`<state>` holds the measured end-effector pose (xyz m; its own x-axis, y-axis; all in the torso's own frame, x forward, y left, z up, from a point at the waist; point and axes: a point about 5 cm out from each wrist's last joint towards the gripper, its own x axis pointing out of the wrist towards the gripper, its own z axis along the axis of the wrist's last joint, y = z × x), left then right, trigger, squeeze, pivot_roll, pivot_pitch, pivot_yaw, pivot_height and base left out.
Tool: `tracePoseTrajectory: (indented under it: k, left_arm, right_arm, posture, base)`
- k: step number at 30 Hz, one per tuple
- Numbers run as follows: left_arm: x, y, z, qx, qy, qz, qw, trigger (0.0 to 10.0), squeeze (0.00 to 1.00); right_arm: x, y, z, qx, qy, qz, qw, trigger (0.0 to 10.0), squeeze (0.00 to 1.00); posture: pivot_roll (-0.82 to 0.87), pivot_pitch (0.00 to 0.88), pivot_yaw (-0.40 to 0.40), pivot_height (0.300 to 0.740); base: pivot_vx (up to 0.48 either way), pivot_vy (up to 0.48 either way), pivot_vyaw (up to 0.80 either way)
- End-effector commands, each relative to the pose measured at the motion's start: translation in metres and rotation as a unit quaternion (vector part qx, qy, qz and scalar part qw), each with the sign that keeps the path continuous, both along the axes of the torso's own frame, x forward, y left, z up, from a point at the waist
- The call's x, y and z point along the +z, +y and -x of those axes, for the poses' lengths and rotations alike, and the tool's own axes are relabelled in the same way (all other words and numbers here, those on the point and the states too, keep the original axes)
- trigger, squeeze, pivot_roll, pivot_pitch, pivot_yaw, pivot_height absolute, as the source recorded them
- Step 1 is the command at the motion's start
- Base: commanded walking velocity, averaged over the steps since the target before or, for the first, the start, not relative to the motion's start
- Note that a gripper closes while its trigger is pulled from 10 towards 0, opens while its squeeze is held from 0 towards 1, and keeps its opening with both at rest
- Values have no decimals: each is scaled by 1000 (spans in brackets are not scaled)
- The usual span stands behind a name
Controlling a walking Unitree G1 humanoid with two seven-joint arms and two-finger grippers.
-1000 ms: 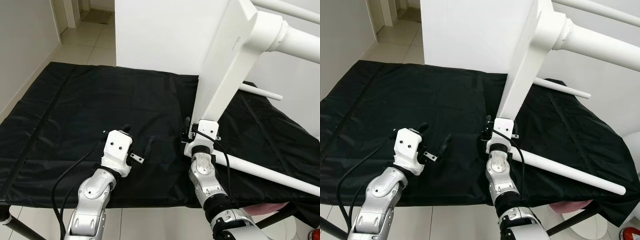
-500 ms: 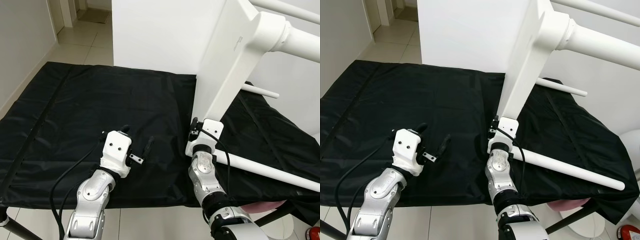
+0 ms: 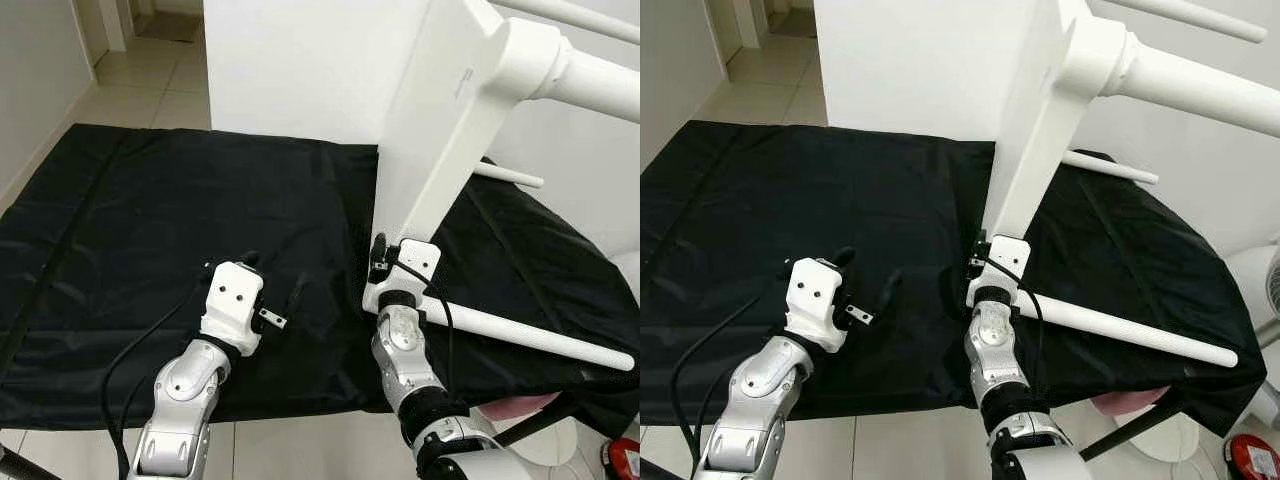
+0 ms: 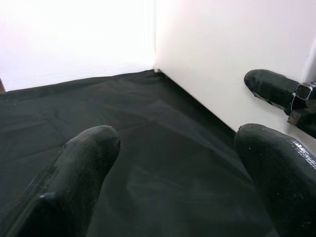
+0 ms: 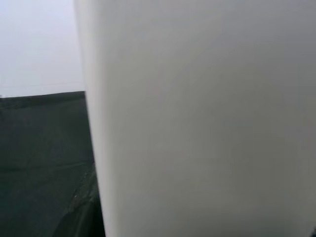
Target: Building children table
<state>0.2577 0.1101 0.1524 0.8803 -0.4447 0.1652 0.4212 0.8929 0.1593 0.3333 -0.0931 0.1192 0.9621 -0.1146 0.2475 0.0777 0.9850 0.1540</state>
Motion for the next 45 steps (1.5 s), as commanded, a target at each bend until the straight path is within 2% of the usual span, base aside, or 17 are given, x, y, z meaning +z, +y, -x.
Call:
tracePoseTrajectory:
  k: [1, 3, 8, 22, 25, 29, 31, 41, 43, 45]
  left_arm:
    - [1, -1, -1, 32, -1, 8, 999, 10000, 0]
    - [1, -2, -1, 31, 1, 10, 999, 10000, 0]
    - [1, -2, -1, 32, 1, 10, 999, 10000, 0]
    - [3, 0, 0, 33, -1, 10, 999, 10000, 0]
    - [6, 1, -1, 30, -6, 9, 999, 10000, 0]
    - [7, 1, -2, 29, -8, 8, 1000, 10000, 0]
    - [8, -1, -2, 26, -11, 6, 1000, 10000, 0]
    - [8, -2, -1, 21, -10, 6, 1000, 10000, 0]
    - [8, -2, -1, 20, -9, 4, 1000, 10000, 0]
    - [8, -2, -1, 20, -9, 4, 1000, 10000, 0]
  right_arm:
    - [3, 31, 5, 96, -18, 37, 995, 0, 0]
    - [3, 38, 9, 121, -27, 49, 991, 0, 0]
    - [3, 44, 12, 139, -33, 51, 988, 0, 0]
    - [5, 65, 21, 200, -43, 38, 978, 0, 0]
    - [11, 81, 27, 237, -57, 33, 969, 0, 0]
    - [12, 86, 29, 247, -60, 30, 967, 0, 0]
    - [15, 93, 33, 264, -66, 22, 962, 0, 0]
    - [26, 96, 26, 253, -70, -20, 965, 0, 0]
    - [34, 96, 21, 247, -62, -68, 965, 0, 0]
    - [34, 96, 21, 247, -62, -68, 965, 0, 0]
  posture:
    - [82, 0, -96, 740]
    - [80, 0, -96, 740]
    - [80, 0, -100, 740]
    - [87, 0, -104, 740]
    - [88, 0, -102, 740]
    - [89, 0, -101, 740]
    - [89, 0, -98, 740]
    - [92, 0, -88, 740]
    - [92, 0, -82, 740]
    - [92, 0, -82, 740]
  base:
    - [0, 0, 0]
    - [0, 0, 0]
    - [0, 0, 0]
    - [0, 0, 0]
    - [0, 0, 0]
    - [0, 0, 0]
    - [0, 0, 0]
    - [0, 0, 0]
    - [0, 0, 0]
    - [0, 0, 0]
